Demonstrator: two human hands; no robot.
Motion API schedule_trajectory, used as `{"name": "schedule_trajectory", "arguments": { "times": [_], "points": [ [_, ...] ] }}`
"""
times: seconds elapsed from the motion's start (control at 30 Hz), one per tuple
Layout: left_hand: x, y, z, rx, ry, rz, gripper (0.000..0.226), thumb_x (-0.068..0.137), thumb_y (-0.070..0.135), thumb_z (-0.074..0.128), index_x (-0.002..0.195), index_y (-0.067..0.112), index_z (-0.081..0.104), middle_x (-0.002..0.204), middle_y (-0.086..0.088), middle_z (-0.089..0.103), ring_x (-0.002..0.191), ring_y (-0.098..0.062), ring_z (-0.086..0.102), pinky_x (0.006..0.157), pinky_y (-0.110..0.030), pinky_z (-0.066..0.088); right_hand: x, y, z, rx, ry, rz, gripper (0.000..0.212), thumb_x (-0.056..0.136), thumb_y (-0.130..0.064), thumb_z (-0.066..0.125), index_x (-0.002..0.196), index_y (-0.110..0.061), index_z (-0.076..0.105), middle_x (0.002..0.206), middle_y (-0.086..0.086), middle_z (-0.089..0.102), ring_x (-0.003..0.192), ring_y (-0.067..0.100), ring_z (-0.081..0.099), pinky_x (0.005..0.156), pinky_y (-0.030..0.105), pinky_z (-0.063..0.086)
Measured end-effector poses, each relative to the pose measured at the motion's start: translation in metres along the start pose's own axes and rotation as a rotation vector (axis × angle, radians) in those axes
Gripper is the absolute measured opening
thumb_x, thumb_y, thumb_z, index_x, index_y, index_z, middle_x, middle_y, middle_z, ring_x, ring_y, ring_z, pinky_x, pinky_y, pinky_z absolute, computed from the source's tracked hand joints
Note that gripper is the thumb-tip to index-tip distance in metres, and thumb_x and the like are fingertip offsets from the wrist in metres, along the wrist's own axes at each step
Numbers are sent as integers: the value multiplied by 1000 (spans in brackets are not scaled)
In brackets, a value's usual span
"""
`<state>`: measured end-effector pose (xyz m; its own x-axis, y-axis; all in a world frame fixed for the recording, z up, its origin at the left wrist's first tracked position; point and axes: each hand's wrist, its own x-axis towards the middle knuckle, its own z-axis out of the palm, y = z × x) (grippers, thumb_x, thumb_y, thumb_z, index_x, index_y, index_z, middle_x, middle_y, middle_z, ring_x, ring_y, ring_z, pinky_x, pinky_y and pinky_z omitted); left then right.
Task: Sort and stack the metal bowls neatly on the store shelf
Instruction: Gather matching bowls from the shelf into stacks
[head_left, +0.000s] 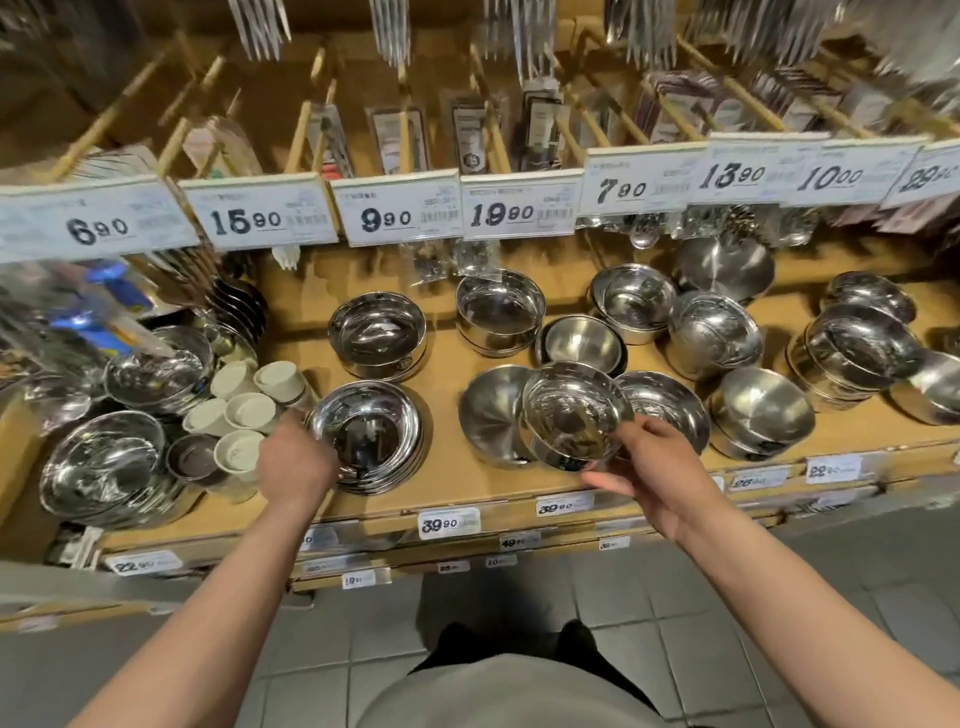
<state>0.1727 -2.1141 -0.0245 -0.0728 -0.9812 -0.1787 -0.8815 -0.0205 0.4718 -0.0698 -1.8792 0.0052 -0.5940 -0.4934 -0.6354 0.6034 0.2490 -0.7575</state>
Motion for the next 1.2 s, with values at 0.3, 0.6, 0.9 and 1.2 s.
{"name": "schedule_trajectory", "arguments": {
  "times": [0.3, 0.6, 0.9, 1.2],
  "points": [
    [-2, -7, 2, -13, -6, 47, 29, 92, 2, 56, 119, 0, 63, 111, -27, 69, 102, -46, 63, 71, -39, 40, 7, 8, 21, 1, -50, 31, 3, 101, -5, 55, 102, -6, 57, 74, 13, 77, 65, 24, 74, 52, 31, 63],
    [-35, 54, -20, -98, 93, 256, 47, 88, 9, 62, 132, -6, 53, 127, -32, 56, 122, -46, 47, 101, -56, 41, -9, -7, -6, 45, 15, -4, 19, 101, -5, 53, 118, 2, 57, 107, 26, 73, 75, 31, 74, 60, 35, 62],
    [-98, 147, 33, -192, -136, 587, 21, 96, 9, 60, 115, 10, 69, 106, -13, 71, 77, -20, 58, 76, -33, 40, 3, -57, -126, 103, 173, -87, 6, 100, -8, 55, 97, -6, 59, 86, 11, 65, 59, 25, 73, 50, 33, 62],
    [-201, 308, 135, -282, -468, 577, 17, 101, 23, 56, 102, 25, 73, 95, 0, 73, 82, -17, 66, 78, -32, 55, 32, -139, -302, 162, 226, -189, 9, 99, -3, 55, 98, 0, 64, 82, 17, 75, 65, 25, 74, 50, 29, 61]
  ]
}}
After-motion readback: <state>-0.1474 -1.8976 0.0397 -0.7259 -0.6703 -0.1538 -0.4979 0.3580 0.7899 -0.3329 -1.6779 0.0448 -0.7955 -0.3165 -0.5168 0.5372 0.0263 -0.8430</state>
